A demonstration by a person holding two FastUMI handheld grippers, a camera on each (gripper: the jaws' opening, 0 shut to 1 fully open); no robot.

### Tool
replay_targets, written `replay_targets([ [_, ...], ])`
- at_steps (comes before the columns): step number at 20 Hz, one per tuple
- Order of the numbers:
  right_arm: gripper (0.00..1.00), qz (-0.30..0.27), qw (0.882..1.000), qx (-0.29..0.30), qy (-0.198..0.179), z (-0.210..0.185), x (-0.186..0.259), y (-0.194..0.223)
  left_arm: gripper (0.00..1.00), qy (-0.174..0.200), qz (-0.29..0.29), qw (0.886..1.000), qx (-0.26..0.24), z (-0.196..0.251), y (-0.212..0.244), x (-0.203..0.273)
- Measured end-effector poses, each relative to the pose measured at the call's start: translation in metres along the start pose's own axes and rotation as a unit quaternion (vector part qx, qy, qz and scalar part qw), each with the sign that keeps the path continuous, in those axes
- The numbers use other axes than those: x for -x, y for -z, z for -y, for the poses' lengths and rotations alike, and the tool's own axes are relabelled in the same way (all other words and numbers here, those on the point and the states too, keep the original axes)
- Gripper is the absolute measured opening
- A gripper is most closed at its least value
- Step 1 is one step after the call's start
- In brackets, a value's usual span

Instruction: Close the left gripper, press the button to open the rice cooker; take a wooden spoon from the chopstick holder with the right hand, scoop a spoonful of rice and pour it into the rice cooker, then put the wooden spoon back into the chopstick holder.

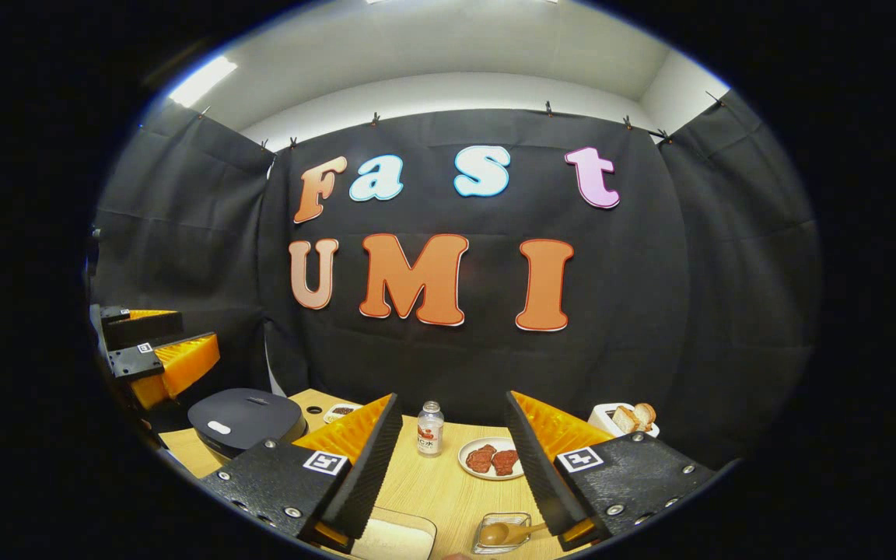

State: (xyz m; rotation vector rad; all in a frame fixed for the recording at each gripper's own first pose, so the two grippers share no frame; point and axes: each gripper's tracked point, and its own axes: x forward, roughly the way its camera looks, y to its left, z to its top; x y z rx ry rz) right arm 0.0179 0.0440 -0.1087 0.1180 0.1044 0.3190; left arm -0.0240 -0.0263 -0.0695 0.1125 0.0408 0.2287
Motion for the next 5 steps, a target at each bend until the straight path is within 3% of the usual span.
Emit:
replay_targets([
  [5, 0.87, -0.004, 1.0, -0.011, 0.004, 0.0032, -0.0004, 0.0016, 1.0, -0.002, 0.0, 1.0, -0.001, -0.0029, 0.0008, -0.0008],
])
